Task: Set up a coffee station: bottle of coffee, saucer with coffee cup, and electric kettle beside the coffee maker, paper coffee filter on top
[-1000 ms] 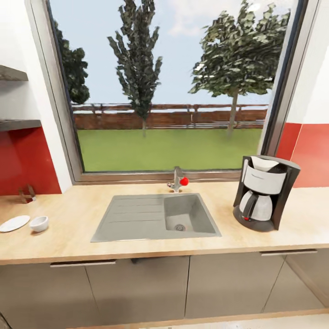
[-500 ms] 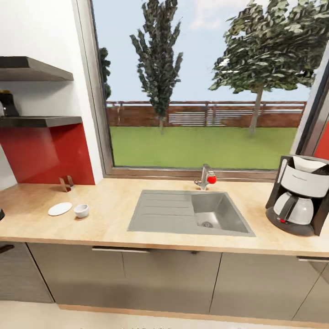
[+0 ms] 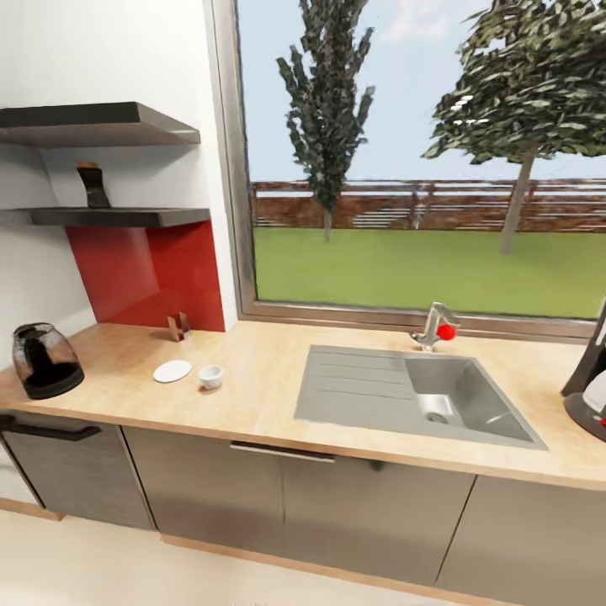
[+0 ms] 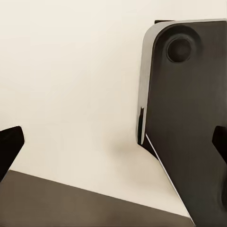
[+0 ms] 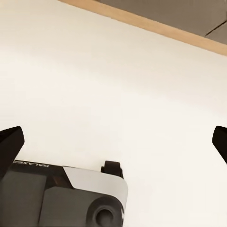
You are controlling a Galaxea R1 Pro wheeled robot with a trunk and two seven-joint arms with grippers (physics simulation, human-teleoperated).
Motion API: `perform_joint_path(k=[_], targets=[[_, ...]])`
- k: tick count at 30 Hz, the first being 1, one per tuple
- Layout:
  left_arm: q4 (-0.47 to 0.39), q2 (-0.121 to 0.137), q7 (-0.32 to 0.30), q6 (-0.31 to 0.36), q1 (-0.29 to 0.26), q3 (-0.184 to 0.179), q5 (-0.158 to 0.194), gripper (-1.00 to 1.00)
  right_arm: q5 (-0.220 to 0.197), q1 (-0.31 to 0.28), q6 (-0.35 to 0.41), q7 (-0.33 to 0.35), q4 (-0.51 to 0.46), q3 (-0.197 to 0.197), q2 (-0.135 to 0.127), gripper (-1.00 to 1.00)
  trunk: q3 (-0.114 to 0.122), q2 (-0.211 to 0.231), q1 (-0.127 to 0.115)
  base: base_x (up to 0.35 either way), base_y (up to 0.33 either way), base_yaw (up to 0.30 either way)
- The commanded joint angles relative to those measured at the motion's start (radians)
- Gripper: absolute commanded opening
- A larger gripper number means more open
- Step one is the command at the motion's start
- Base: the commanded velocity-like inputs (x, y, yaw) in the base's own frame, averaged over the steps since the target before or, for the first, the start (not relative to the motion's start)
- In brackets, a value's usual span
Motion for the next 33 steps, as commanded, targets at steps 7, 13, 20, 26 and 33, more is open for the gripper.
perform_joint_path(k=[7,13,20,26,33], targets=[[-0.001,0.0,-0.001,-0.002,-0.001,0.009,-0.011,1.0,-0.008,0.0,0.002,-0.002,0.0,0.008,0.0,1.0,-0.009,-0.001,0.0,0.008,0.307,0.199],[-0.001,0.0,-0.004,-0.003,-0.001,0.009,-0.011,1.0,-0.008,0.0,0.002,-0.002,0.0,0.008,0.0,1.0,-0.016,-0.001,0.0,0.074,0.307,0.199],[-0.002,0.0,-0.007,-0.004,-0.002,0.009,-0.011,1.0,-0.009,0.0,0.002,-0.004,-0.001,0.008,0.0,1.0,-0.022,-0.001,0.0,0.126,0.307,0.153],[-0.002,0.0,-0.007,-0.005,-0.002,0.01,-0.011,1.0,-0.01,0.0,0.002,-0.002,-0.002,0.008,0.0,1.0,-0.023,-0.001,0.0,0.17,0.307,0.011],[-0.002,0.0,-0.007,-0.005,-0.002,0.01,-0.011,1.0,-0.01,0.0,0.002,0.0,-0.002,0.008,0.001,1.0,-0.023,-0.001,0.0,0.149,0.307,0.0]])
